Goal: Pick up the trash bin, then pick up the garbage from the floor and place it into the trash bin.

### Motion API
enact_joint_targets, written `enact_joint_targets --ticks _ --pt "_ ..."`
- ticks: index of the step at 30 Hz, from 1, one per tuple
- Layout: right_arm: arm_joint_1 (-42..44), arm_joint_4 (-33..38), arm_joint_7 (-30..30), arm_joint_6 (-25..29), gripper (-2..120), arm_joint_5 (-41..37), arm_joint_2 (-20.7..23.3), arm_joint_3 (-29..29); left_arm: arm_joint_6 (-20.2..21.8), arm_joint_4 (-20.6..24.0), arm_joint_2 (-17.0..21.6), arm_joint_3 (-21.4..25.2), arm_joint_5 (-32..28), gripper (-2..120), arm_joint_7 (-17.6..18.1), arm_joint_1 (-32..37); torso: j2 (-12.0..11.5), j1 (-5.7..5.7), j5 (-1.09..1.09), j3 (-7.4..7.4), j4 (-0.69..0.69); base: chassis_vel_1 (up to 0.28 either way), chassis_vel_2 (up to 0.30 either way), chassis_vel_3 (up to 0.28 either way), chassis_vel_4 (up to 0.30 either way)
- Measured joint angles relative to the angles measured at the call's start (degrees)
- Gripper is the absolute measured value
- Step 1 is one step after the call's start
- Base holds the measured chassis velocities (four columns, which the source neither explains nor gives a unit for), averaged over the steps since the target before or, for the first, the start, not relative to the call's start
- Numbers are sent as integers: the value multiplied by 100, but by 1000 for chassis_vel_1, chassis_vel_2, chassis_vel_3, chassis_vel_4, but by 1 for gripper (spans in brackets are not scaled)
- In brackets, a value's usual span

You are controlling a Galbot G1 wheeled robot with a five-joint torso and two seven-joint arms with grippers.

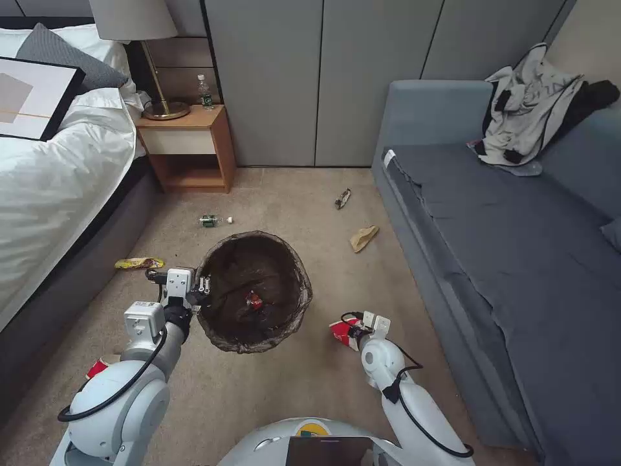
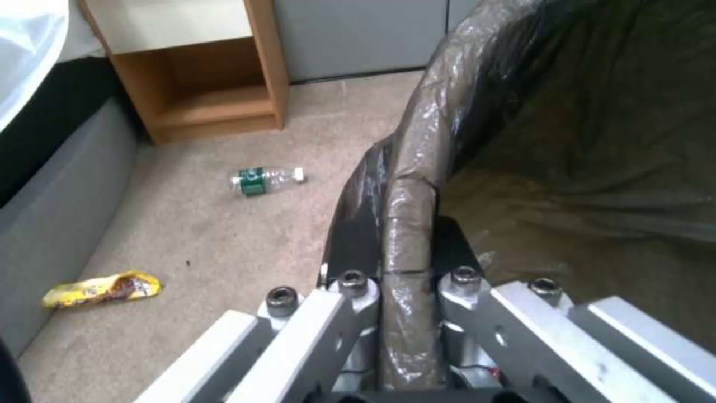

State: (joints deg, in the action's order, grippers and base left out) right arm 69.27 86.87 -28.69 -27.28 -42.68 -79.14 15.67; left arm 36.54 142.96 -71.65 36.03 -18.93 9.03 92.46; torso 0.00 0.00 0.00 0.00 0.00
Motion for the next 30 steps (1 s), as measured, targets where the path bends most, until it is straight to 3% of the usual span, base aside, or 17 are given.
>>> enact_joint_targets --ticks 4,7,10,22,24,30 --pt "148 316 193 2 0 196 47 165 1 13 6 8 -9 3 0 2 -1 0 -1 2 -4 0 0 0 0" --pt "479 1263 606 -39 0 368 252 391 10 15 7 16 -17 3 -1 0 -1 0 -1 1 -3 0 0 0 0" --pt "614 1739 705 -158 0 272 361 487 15 10 5 10 -18 3 1 -12 0 0 -2 0 -3 0 0 0 0" --pt "722 3702 533 -437 0 -510 786 702 26 -86 42 54 -53 3 -2 -47 0 0 0 0 0 0 0 0 0" --pt "719 3764 532 -443 0 -524 811 708 26 -93 43 55 -55 3 -2 -50 0 0 0 0 -1 0 0 0 0" --pt "527 4528 521 -570 0 -950 1395 842 37 -222 55 45 -142 3 51 -88 0 0 1 0 0 0 0 0 0"
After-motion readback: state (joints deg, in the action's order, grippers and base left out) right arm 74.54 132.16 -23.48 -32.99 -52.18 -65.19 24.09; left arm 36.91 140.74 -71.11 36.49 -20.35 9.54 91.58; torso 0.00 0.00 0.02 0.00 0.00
